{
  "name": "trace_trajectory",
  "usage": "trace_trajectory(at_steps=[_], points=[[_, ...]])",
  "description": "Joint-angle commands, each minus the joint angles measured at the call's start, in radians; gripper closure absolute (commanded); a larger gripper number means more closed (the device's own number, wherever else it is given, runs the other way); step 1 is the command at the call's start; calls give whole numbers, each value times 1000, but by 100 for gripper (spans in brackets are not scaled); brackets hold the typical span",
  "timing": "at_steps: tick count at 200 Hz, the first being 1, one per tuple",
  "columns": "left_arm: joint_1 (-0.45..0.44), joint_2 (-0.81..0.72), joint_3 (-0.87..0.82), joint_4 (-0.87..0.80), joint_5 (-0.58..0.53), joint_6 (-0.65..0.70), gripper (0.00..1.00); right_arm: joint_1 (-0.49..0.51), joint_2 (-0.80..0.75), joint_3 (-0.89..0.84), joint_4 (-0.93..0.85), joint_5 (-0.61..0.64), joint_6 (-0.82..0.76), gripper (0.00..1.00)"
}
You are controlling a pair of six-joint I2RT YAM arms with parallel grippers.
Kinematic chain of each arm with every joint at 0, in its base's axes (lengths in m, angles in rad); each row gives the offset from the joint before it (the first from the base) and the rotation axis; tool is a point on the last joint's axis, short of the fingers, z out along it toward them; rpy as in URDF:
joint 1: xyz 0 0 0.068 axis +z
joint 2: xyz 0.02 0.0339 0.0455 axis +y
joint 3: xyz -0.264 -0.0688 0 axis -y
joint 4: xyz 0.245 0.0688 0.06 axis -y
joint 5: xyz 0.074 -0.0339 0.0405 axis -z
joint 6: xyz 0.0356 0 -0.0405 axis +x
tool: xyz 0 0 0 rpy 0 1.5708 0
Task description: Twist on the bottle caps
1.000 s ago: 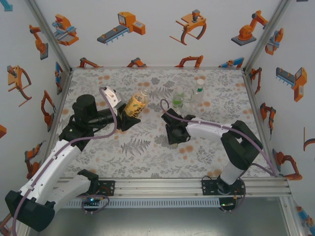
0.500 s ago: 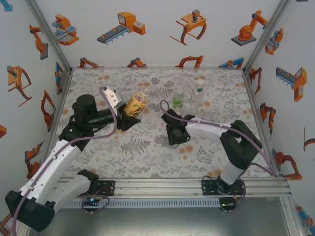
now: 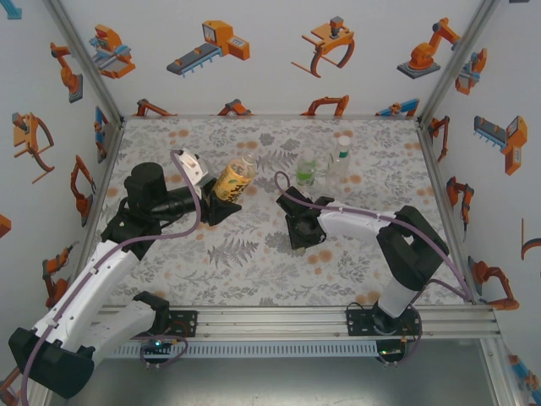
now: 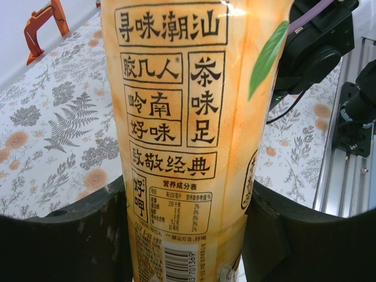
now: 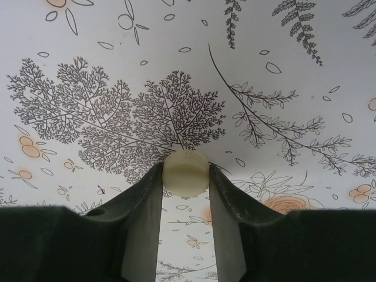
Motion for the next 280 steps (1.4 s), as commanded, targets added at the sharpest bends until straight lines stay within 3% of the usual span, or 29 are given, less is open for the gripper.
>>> trace_trajectory(at_steps=[1, 71, 131, 201, 280], points=[[6, -3, -6, -2, 10, 10, 100, -6, 13, 14, -24, -6, -11, 71], [6, 6, -6, 0, 20, 14, 100, -6, -63, 8, -26, 14, -35, 77], [3, 22, -9, 5, 60, 23, 100, -6, -248, -23, 0, 24, -85, 81], [-53, 28, -10, -22, 99, 85, 100, -7, -558, -53, 109, -98, -262, 84], [-168, 9, -19, -150, 106, 312, 100, -7, -857, -7, 121, -317, -577, 87]])
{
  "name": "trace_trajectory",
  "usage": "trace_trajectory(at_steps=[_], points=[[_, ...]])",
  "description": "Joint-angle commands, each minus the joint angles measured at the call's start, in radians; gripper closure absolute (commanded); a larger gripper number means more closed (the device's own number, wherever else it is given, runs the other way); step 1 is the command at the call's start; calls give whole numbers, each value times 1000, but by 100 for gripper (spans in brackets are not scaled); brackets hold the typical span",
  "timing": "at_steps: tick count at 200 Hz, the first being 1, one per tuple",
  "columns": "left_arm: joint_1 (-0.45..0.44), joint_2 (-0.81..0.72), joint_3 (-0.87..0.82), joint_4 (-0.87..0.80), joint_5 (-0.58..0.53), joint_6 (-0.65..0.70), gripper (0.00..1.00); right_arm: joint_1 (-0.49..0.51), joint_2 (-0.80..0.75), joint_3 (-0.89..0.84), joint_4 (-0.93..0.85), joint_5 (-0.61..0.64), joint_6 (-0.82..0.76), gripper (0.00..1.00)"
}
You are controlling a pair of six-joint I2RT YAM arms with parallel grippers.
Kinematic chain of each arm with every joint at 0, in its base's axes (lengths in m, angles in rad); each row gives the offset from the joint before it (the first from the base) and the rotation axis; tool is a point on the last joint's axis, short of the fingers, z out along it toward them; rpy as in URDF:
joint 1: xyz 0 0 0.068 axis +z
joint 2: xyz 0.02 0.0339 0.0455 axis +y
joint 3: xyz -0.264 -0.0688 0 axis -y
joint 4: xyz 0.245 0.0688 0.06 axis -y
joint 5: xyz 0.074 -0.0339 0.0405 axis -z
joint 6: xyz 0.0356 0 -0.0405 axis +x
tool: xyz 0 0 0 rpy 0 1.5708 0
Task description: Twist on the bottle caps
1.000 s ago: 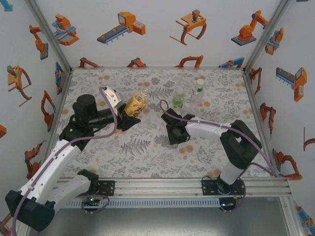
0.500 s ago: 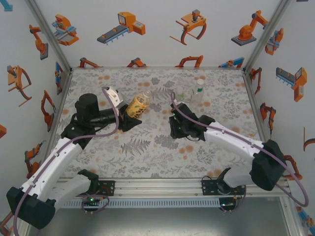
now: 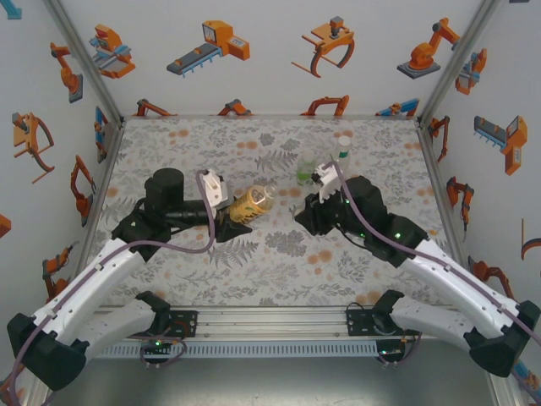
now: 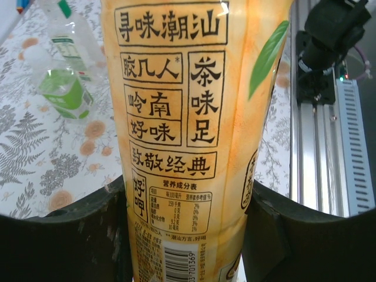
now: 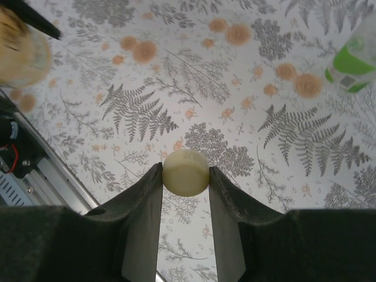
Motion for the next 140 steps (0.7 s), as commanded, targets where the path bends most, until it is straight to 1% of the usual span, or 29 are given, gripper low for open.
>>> trace_trajectory(at_steps=[1, 30, 50, 111, 140], points=[[-18, -22, -11, -53, 33, 113, 100, -4, -83, 34, 8, -111, -172, 87], [-38, -21, -10, -98, 58, 193, 100, -4, -168, 29, 17, -263, -302, 92], [-51, -19, -7, -127, 57, 227, 100, -4, -203, 35, 15, -330, -354, 92], [-87, -1, 8, -192, 30, 286, 100, -4, -204, 64, 6, -514, -474, 94], [-102, 0, 12, -208, 19, 299, 100, -4, -196, 64, 32, -563, -489, 94]])
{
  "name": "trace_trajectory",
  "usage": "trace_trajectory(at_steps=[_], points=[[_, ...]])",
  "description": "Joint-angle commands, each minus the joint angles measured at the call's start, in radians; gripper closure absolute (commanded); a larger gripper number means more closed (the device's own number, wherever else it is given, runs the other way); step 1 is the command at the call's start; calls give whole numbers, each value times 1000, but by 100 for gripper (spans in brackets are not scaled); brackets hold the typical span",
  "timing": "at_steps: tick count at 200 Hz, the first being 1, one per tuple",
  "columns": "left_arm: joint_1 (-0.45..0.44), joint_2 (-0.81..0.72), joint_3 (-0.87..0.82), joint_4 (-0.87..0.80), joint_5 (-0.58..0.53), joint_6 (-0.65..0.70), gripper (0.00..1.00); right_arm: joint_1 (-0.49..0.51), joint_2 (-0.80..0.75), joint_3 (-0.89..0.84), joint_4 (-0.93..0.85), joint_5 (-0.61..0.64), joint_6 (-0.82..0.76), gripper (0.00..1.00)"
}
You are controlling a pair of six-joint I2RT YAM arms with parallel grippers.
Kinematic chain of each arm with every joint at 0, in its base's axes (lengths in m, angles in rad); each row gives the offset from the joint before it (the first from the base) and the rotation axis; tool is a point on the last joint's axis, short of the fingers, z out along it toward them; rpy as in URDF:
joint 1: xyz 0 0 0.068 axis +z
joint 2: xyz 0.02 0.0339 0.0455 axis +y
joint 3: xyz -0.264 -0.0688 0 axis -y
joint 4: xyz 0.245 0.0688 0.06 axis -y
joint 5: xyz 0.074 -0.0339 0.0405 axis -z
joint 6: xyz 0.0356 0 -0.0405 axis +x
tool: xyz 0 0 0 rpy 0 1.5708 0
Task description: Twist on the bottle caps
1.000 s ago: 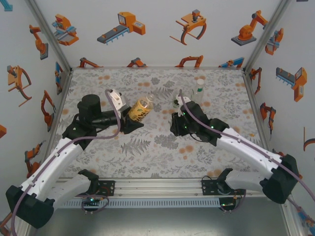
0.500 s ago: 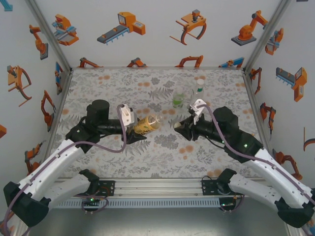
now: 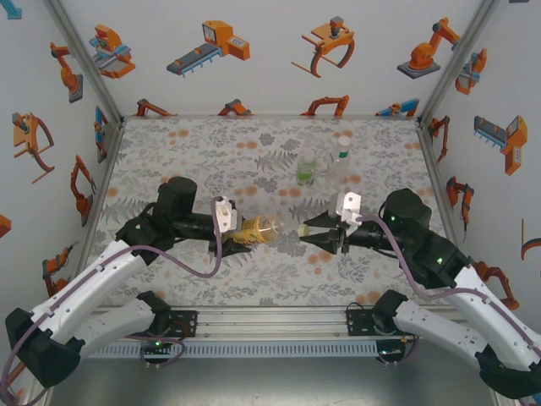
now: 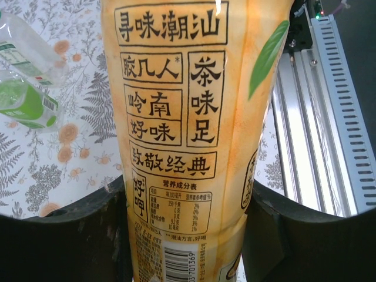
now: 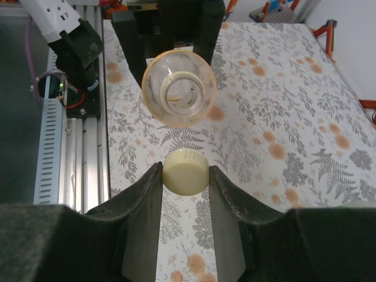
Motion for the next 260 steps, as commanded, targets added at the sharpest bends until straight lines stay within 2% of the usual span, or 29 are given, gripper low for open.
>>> trace_trajectory(at_steps=[1, 114, 260], points=[[-13, 1, 16, -33, 6, 46, 100, -3, 5, 31, 36, -96, -54, 95], [-55, 11, 30, -86, -40, 79, 100, -3, 67, 45, 88, -214, -69, 97], [-63, 27, 38, -100, -42, 85, 100, -3, 134, 47, 70, -199, -82, 96]])
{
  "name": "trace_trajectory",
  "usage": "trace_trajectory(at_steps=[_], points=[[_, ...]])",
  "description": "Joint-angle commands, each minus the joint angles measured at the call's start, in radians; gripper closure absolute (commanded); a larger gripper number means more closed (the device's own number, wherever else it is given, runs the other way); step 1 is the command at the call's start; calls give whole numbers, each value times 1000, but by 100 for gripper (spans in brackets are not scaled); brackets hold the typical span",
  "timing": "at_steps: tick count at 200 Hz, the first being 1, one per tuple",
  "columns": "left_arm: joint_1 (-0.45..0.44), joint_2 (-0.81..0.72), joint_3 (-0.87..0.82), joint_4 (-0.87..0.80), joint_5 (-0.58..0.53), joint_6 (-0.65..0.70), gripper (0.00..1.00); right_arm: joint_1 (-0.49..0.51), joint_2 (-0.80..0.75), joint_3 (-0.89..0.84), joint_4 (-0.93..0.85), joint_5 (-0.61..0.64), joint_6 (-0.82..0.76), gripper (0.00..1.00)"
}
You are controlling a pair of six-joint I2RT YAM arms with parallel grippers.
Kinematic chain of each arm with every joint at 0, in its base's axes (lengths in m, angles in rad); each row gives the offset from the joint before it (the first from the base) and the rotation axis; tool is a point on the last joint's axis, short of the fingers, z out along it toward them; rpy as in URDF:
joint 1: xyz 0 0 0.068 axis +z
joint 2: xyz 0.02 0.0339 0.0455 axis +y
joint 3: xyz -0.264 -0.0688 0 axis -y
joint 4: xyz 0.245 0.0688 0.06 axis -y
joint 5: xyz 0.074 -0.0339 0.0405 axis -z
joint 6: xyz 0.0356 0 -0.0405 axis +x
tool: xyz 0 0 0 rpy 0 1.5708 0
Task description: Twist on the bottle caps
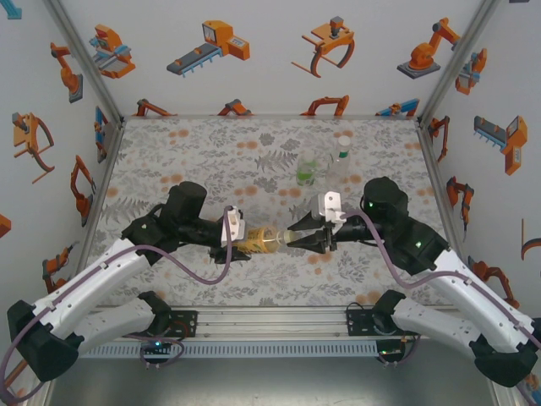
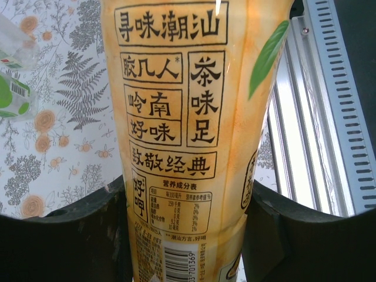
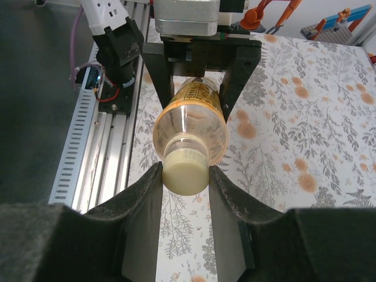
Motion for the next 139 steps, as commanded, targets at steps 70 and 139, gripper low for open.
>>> trace_trajectory(at_steps=[70, 139], points=[[-11, 1, 38, -15, -13, 20, 100, -2, 30, 51, -8, -31, -27, 96], [-12, 8, 44, -15, -14, 8, 100, 9, 72, 101, -97, -15, -72, 99]])
